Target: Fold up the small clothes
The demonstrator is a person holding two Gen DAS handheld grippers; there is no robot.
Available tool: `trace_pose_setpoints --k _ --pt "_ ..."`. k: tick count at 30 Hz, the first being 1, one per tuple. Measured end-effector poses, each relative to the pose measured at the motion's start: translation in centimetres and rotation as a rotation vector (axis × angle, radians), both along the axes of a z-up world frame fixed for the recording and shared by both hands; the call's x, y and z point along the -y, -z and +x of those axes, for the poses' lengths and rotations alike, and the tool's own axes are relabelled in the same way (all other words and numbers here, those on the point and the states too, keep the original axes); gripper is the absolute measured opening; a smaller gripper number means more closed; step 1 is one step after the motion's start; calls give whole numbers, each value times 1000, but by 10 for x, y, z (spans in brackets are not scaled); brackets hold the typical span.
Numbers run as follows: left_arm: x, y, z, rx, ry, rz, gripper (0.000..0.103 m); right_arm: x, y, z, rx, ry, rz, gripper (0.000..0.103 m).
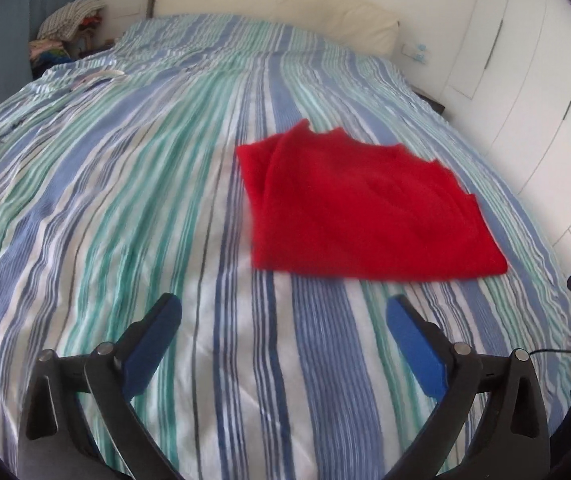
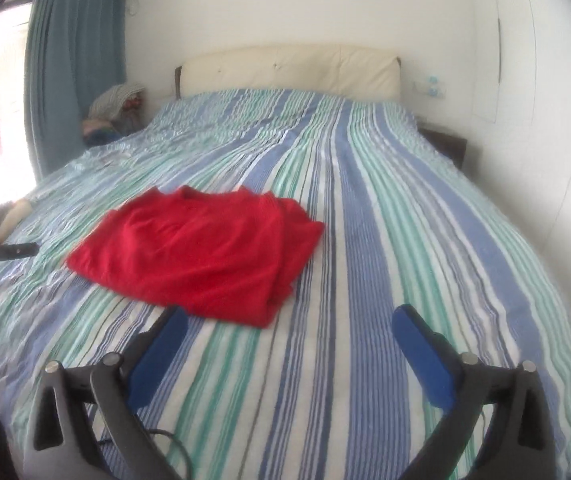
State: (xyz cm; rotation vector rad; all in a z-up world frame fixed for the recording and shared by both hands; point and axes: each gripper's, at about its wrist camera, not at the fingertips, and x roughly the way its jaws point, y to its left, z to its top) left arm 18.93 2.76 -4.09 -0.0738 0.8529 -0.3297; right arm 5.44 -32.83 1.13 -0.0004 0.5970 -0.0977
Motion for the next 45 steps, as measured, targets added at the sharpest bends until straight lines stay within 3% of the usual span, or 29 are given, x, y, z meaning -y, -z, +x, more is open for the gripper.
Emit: trace_pose_setpoints --k 6,12,15,27,31,45 --pt "25 54 -2 -18 -32 157 101 -7 58 17 -93 73 23 102" --pt "27 70 -4 -21 -22 155 102 7 108 19 -157 131 136 102" --pt "27 73 -1 -33 -22 150 103 15 110 20 -156 135 185 102" --pt "37 74 -2 -52 -16 229 103 12 111 18 -138 136 182 102" --pt "33 77 -4 -40 -16 197 103 12 111 17 -136 136 186 102" --pt "36 78 -6 -29 -20 214 103 11 111 17 -137 139 181 102"
